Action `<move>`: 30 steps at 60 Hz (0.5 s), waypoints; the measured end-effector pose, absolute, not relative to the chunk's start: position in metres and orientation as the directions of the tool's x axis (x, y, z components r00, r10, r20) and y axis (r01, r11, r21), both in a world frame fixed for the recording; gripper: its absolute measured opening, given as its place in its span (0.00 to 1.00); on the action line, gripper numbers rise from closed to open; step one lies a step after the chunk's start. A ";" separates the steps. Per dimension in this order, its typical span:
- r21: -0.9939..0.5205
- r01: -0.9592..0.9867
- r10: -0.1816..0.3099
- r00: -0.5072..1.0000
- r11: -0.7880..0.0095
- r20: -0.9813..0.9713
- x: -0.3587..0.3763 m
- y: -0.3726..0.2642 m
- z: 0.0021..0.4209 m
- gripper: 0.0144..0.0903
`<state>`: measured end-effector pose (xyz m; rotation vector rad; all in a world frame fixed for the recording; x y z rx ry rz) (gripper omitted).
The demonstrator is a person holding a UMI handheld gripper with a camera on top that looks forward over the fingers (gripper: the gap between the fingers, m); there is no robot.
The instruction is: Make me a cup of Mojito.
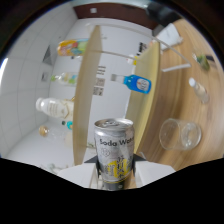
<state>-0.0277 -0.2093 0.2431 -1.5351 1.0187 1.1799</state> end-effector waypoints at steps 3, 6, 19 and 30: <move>-0.459 -0.858 -0.051 0.481 -0.230 -0.875 -0.025 -0.209 0.249 0.48; -0.688 -0.698 -0.018 0.705 -0.200 -0.709 -0.029 -0.210 0.261 0.48; -0.972 -0.200 0.049 0.977 -0.120 -0.208 -0.055 -0.201 0.257 0.48; -0.977 -0.070 0.089 0.992 -0.201 -0.089 -0.076 -0.190 0.188 0.48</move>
